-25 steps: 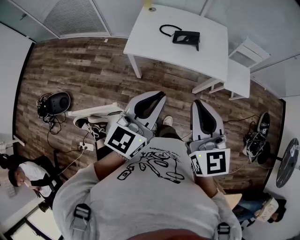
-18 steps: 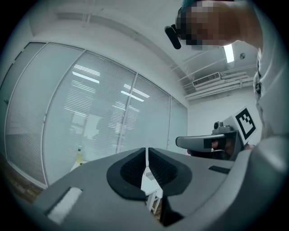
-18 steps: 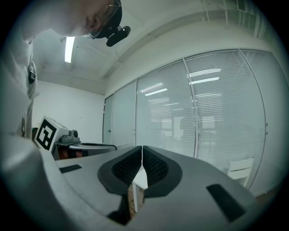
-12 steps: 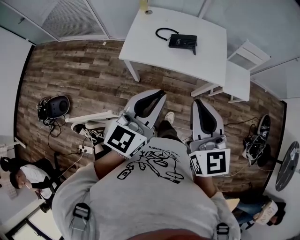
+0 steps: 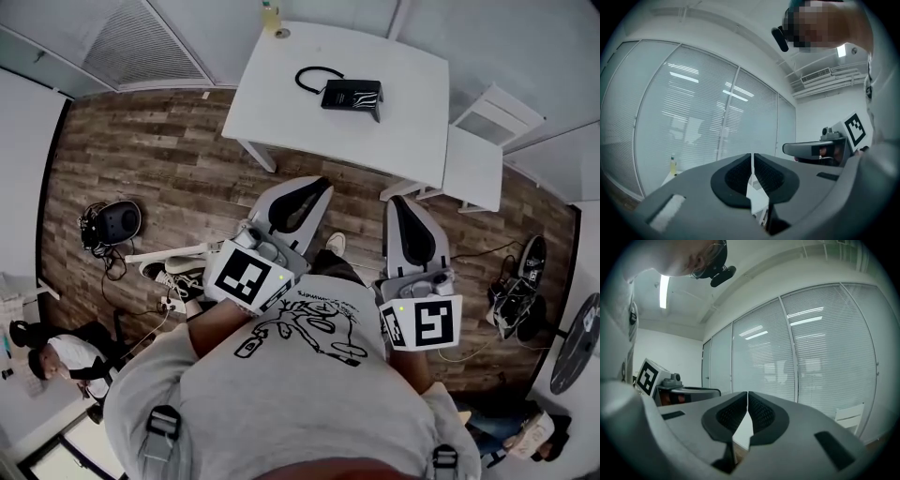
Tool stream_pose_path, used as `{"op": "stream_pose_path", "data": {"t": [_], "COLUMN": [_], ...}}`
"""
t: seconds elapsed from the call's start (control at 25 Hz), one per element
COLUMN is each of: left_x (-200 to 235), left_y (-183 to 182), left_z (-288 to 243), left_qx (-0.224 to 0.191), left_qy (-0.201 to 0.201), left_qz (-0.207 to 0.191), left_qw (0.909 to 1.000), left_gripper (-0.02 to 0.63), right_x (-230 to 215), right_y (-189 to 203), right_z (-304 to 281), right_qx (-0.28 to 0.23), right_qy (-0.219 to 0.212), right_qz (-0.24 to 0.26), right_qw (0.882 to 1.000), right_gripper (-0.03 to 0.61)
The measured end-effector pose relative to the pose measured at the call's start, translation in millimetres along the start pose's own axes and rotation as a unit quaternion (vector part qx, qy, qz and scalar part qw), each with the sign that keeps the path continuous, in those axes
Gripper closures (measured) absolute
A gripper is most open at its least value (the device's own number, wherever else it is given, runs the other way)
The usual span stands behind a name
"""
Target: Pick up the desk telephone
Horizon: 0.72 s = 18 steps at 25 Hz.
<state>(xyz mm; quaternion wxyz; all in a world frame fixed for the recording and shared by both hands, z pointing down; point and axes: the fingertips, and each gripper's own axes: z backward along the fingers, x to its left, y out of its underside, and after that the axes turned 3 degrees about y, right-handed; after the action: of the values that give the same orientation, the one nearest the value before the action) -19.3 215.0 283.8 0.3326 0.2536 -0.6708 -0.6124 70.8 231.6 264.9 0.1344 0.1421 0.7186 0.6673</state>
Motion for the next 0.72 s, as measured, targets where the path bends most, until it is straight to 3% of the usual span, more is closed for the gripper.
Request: {"op": "stream_pose_path", "data": {"t": [0.44, 0.72], "left_x": [2.4, 13.5], "left_y": [-0.8, 0.1], "left_z": [-77.0, -97.6], "left_qx": [0.002, 0.003], "left_qy": [-0.021, -0.042], "left_qz": [-0.005, 0.0], "left_qw": [0.9998, 0.9991], "left_gripper": [0.595, 0.595], "right_x": [-74.3, -93.3], "right_y": [4.6, 8.3], "right_z": [-22.6, -36.4], "right_qx": [0.004, 0.013], "right_qy": [-0.003, -0.018], "right_qz": [0.009, 0.011], "right_qw": [1.0, 1.0], "right_gripper": [0.571, 0.571]}}
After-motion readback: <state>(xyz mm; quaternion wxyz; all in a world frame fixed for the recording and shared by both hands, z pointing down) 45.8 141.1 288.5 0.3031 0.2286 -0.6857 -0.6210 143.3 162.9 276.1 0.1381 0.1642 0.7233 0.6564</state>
